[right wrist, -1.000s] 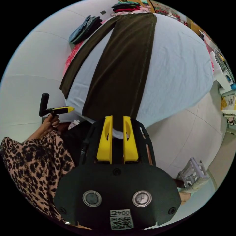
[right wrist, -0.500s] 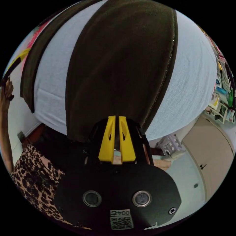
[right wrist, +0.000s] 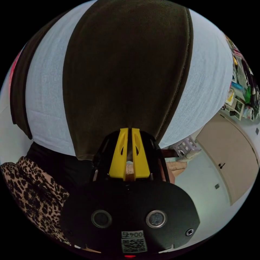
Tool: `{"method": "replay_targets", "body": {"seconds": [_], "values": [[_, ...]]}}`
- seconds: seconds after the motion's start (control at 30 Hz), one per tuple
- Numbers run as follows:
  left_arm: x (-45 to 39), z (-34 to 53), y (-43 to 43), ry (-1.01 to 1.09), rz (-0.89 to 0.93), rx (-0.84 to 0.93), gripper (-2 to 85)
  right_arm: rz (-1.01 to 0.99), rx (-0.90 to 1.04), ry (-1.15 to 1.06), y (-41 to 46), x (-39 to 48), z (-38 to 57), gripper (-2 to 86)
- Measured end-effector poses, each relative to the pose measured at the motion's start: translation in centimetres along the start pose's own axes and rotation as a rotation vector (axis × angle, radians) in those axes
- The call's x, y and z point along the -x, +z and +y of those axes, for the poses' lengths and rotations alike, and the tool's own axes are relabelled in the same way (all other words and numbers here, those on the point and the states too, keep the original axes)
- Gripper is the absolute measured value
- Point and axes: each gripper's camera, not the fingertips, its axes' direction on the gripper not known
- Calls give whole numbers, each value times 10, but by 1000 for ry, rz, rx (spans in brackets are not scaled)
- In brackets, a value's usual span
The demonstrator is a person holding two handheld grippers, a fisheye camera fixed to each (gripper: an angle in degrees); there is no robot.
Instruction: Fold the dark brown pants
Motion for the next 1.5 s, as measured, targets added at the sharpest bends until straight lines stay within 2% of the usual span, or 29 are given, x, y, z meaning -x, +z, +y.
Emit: {"method": "replay_targets", "body": {"seconds": [0.17, 0.27, 0.33, 0.4, 0.53, 0.63, 0.8, 0.9, 1.03, 1.2, 1.37, 1.5], "values": [[30, -45, 14, -11, -8, 9, 109, -19, -28, -19, 3, -2, -2, 36], [51, -57, 15, -6, -6, 23, 69, -265, -75, 5, -2, -21, -4, 25], [68, -57, 9, -24, 15, -5, 47, -592, -307, -3, -24, -36, -3, 17], [89, -52, 4, -69, 84, -51, 38, -745, -475, -19, -39, -45, -11, 19], [142, -41, 5, -142, 331, -153, 30, -908, -767, -75, -71, -50, -63, 64], [174, -42, 3, -189, 481, -176, 28, -1014, -891, -128, -87, -46, -119, 72], [202, -49, -4, -212, 549, -178, 26, -1030, -920, -103, -102, -34, -214, 78], [212, -56, -10, -208, 540, -170, 25, -983, -907, -87, -110, -26, -258, 80], [236, -63, -13, -226, 620, -159, 26, -910, -853, 28, -113, -21, -298, 60], [253, -67, -23, -242, 622, -177, 27, -879, -825, 92, -112, -19, -312, 4], [269, -70, -33, -249, 628, -189, 26, -929, -910, 54, -109, -27, -301, 23], [278, -71, -38, -256, 636, -197, 26, -972, -893, 20, -103, -32, -307, 57]]}}
